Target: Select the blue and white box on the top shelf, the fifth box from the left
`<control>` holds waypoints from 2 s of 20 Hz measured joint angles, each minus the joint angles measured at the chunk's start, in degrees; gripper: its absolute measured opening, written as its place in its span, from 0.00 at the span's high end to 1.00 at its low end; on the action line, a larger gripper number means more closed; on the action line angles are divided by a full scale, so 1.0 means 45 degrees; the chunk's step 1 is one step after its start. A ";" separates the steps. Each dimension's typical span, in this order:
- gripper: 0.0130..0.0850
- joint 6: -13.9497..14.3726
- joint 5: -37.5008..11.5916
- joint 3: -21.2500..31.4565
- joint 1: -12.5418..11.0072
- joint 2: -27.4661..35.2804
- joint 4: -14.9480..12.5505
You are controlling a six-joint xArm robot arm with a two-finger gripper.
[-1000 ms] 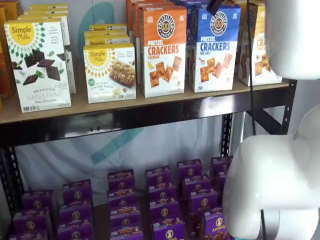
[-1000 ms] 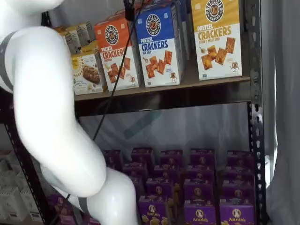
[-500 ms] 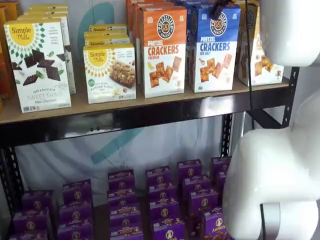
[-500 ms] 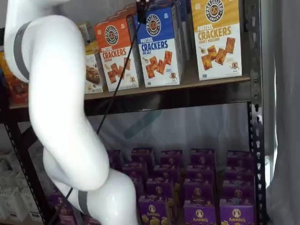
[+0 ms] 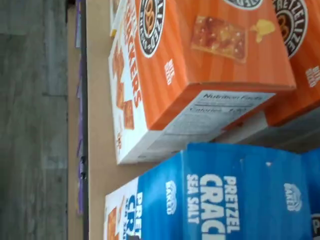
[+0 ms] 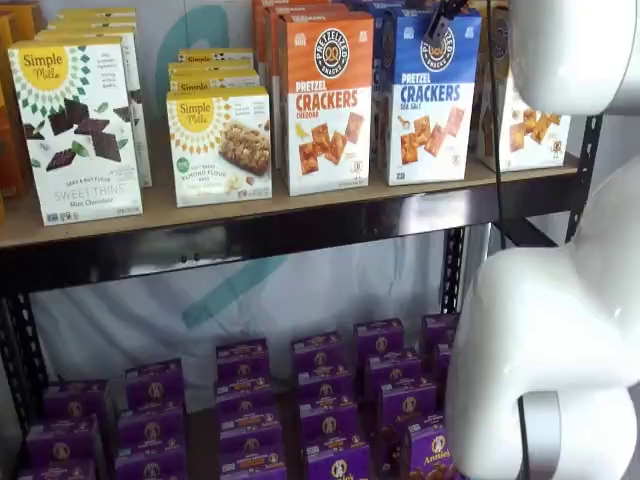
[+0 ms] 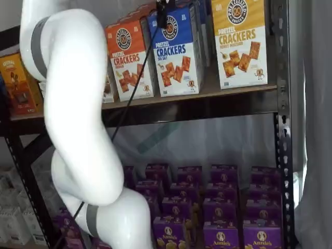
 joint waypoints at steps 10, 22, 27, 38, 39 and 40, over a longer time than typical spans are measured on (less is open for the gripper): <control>0.00 0.0229 0.1175 -0.0671 0.0606 0.0589 -0.1248; 0.11 0.0333 0.1092 -0.0321 0.0808 0.0464 -0.1394; 0.22 0.0316 0.1033 -0.0235 0.0793 0.0419 -0.1364; 0.39 0.0308 0.0991 -0.0125 0.0785 0.0359 -0.1323; 0.39 0.0304 0.0970 -0.0101 0.0785 0.0341 -0.1328; 0.39 0.0300 0.0966 -0.0091 0.0785 0.0332 -0.1338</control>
